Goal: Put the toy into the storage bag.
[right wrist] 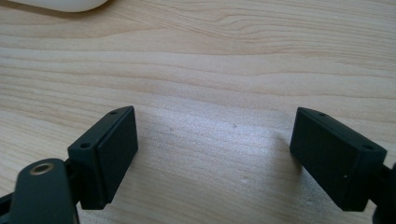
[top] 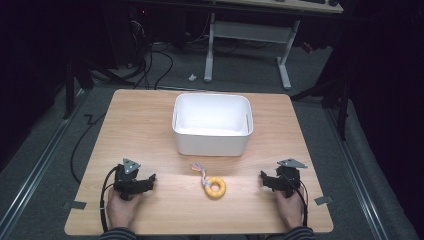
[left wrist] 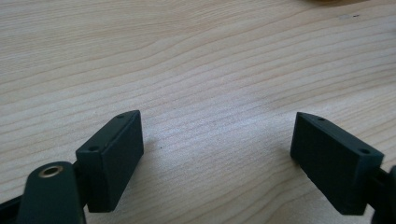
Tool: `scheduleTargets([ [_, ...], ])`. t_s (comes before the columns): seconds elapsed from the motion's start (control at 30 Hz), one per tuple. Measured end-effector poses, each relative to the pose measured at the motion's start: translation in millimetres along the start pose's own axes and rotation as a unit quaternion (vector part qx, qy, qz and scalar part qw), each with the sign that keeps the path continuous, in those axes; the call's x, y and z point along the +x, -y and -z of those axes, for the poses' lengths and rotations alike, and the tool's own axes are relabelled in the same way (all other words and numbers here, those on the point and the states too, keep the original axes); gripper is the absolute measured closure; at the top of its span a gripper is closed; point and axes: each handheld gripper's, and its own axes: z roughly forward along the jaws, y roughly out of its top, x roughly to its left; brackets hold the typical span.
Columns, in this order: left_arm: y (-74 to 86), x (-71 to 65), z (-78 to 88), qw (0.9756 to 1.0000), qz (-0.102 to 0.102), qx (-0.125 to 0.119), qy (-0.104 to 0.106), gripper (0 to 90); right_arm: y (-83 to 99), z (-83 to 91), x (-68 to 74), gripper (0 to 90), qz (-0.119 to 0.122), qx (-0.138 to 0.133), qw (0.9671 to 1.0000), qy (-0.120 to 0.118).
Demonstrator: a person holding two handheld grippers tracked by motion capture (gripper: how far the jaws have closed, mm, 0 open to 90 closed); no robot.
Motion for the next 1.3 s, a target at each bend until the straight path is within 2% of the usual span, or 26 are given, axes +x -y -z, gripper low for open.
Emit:
scheduleTargets([
  [0.13, -0.9, 0.4, -0.8, 1.0, -0.004, 0.001, 0.002, 17.4, 0.8, 1.1, 0.5, 14.9, -0.002, 0.002, 1.0, 0.0],
  [0.27, -1.2, 0.2, -1.3, 1.0, -0.003, 0.0, 0.001, 17.5, 3.3, 3.7, -0.1, 15.0, 0.008, 0.002, 0.9999, -0.009],
  [0.63, -1.4, 0.5, -1.4, 1.0, -0.005, 0.001, 0.004, 17.5, 3.4, 4.3, -1.2, 17.0, 0.016, 0.001, 0.9997, -0.018],
  [0.93, -1.6, 0.6, -1.5, 1.0, -0.005, 0.001, 0.003, 17.8, 2.6, 8.1, -1.6, 24.8, 0.022, 0.008, 0.9994, -0.027],
  [1.03, -1.6, 0.7, -1.5, 1.0, -0.005, 0.001, 0.003, 17.8, 3.1, 10.2, -0.4, 26.7, 0.017, 0.011, 0.9992, -0.034],
  [1.1, -1.6, 0.9, -1.5, 1.0, -0.005, 0.001, 0.004, 18.0, 2.8, 13.7, 1.6, 28.5, 0.021, 0.009, 0.9986, -0.048],
  [1.3, -1.6, 0.8, -1.5, 1.0, -0.005, 0.001, 0.003, 18.1, -2.2, 23.1, 5.0, 31.4, 0.032, -0.004, 0.9974, -0.064],
])
